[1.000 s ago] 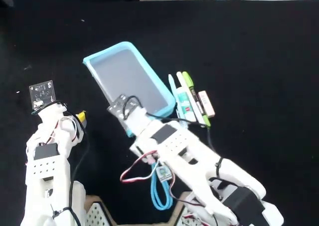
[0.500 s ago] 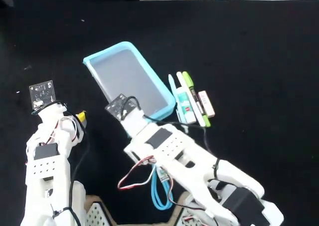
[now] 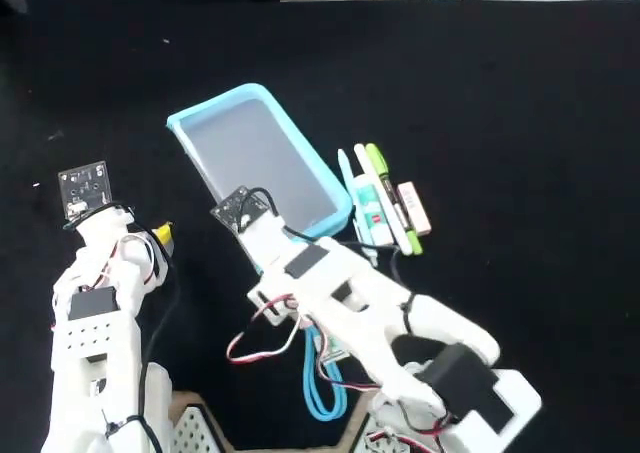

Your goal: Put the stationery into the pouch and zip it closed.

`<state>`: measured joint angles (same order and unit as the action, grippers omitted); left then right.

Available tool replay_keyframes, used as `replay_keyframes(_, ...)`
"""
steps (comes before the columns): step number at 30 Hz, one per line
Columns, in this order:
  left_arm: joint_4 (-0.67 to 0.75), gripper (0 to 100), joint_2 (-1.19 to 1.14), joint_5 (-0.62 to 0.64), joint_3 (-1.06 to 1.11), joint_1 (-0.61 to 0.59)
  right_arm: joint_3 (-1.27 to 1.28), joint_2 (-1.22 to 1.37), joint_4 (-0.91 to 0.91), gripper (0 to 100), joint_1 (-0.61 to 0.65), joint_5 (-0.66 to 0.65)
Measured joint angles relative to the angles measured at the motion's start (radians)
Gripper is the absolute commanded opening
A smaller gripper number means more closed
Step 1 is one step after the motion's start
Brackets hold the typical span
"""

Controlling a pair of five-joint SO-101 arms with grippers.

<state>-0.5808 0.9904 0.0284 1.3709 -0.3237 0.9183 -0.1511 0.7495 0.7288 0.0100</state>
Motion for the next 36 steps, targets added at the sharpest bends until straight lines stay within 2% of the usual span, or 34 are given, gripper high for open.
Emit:
replay_keyframes(3, 0.0, 23, 0.0, 0.0, 0.0, 0.0, -0.018, 0.018, 0.011, 0.3, -0.006, 0.0)
replay_keyframes(4, 0.0, 23, 0.0, 0.0, 0.0, 0.0, -0.018, 0.018, 0.012, 2.6, -0.008, -0.003)
replay_keyframes(6, 0.0, 23, 0.0, 0.0, 0.0, 0.0, -0.018, 0.017, 0.012, 0.7, -0.017, -0.025)
replay_keyframes(16, 0.0, 23, 0.0, 0.0, 0.0, 0.0, -0.092, -0.218, 0.127, 1.0, -0.132, -0.287)
replay_keyframes(20, -0.015, 23, 0.0, 0.0, -0.003, 0.0, -0.199, -0.276, 0.15, 1.0, -0.138, -0.307)
replay_keyframes(28, -0.287, 23, 0.0, 0.0, -0.158, 0.0, -0.333, -0.293, 0.18, 1.0, -0.035, -0.308)
replay_keyframes(32, -0.311, 23, 0.011, 0.0, -0.176, 0.0, -0.324, -0.345, 0.18, 1.0, -0.025, -0.308)
replay_keyframes(36, -0.313, 24, 0.127, 0.0, -0.172, 0.021, -0.23, -0.434, 0.107, 1.0, -0.023, -0.307)
